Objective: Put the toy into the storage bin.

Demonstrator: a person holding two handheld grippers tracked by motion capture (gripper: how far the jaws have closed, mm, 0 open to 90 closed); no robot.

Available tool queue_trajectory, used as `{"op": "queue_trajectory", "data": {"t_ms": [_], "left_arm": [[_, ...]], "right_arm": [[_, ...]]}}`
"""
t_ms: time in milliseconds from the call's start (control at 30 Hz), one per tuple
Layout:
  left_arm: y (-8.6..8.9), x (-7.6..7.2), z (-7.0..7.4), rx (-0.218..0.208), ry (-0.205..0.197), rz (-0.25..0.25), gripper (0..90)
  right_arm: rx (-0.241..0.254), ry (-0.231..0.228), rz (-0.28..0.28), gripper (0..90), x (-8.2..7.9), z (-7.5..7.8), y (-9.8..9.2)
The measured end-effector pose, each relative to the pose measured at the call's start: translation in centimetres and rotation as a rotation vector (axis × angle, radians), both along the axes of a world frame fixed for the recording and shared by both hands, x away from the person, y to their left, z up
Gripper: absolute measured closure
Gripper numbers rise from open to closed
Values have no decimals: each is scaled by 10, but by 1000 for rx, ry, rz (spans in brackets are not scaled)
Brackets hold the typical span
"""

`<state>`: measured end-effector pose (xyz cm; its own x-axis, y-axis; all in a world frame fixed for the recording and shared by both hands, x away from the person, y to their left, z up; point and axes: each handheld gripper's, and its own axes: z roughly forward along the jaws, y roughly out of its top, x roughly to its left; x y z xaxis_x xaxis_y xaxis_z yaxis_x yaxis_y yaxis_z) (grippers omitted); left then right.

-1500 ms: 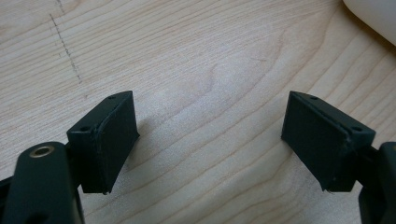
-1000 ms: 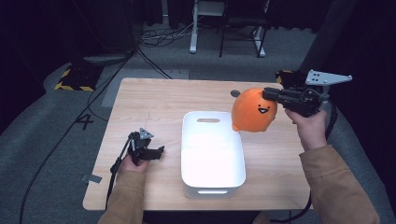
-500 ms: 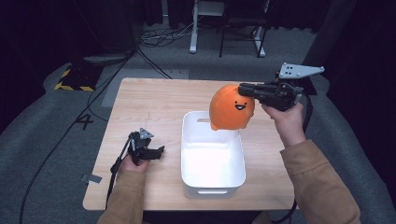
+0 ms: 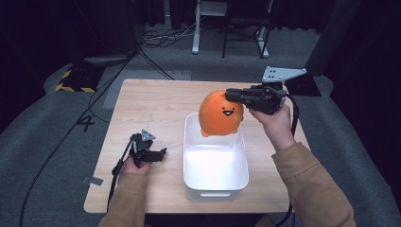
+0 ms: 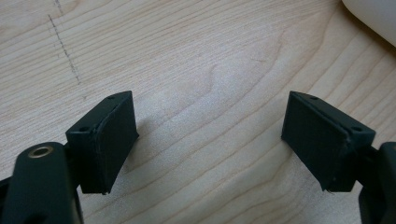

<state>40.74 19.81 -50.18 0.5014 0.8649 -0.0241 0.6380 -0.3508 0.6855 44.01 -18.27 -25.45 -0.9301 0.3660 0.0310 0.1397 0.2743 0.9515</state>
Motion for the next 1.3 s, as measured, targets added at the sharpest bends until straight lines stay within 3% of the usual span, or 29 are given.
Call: {"op": "queue_trajectory", "data": {"t_ms": [533, 800, 1300], "left_arm": [[0, 0, 0, 0, -1, 0, 186], [0, 0, 0, 0, -1, 0, 186], [0, 0, 0, 0, -1, 1, 186]], "right_arm": [[-17, 30, 21, 811, 2, -19, 33], [-68, 62, 33, 809, 3, -38, 46], [-155, 111, 14, 805, 6, -67, 51]]}}
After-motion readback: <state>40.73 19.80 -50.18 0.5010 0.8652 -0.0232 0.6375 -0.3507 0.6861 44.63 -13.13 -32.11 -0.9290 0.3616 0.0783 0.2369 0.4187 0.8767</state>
